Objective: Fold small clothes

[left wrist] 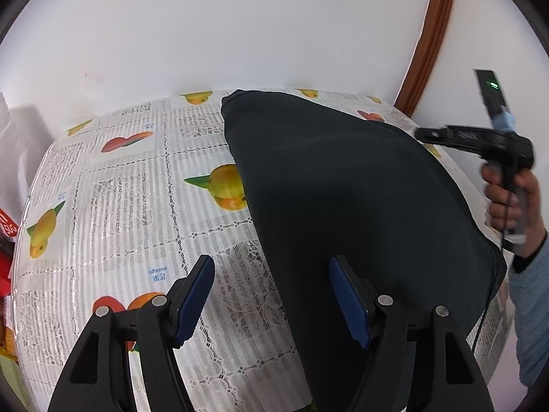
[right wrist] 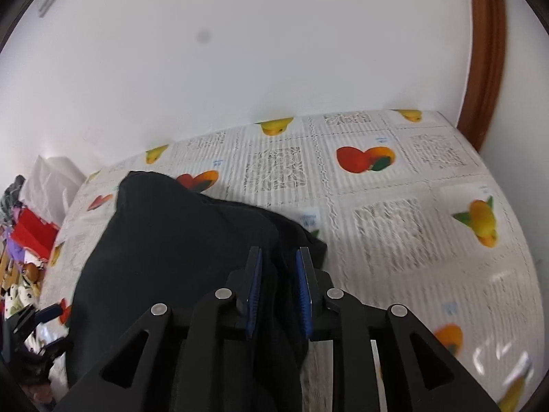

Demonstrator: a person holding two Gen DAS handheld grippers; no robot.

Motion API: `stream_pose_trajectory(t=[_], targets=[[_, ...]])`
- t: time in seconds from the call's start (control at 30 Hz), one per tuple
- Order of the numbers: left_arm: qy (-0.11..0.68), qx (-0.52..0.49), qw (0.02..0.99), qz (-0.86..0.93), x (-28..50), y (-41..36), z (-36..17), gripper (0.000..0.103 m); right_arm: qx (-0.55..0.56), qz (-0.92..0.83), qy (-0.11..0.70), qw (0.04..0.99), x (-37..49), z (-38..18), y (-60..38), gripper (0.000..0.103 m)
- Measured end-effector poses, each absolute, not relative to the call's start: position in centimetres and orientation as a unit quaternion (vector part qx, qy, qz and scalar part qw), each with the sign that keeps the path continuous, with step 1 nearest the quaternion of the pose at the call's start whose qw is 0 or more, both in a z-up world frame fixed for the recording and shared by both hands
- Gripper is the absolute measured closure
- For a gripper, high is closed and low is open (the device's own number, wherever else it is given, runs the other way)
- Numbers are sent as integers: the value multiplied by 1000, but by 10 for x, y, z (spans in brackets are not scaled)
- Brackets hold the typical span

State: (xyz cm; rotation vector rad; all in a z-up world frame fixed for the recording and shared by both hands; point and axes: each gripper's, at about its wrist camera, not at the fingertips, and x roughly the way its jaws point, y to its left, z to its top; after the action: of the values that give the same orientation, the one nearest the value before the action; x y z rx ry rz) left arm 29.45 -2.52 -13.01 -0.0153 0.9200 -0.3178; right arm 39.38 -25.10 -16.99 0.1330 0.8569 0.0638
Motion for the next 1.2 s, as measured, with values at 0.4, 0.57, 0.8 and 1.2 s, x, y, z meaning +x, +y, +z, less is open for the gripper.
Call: stream_pose_trajectory(t=[0.4, 0.57, 0.8, 1.2], targets=[[442, -11, 884, -151, 255, -28, -125, 36, 51, 90, 414, 904, 276, -168, -241, 69], [446, -12, 883, -144, 247, -33, -127, 36, 52, 107, 427, 896, 269, -193, -231, 69], [454, -19, 880, -138, 241, -31, -131, 34, 81, 120, 320, 936, 243, -172, -246, 100], [457, -6, 879, -133, 220, -30, -134, 35, 53, 35, 391, 918, 239, -197, -253, 99]])
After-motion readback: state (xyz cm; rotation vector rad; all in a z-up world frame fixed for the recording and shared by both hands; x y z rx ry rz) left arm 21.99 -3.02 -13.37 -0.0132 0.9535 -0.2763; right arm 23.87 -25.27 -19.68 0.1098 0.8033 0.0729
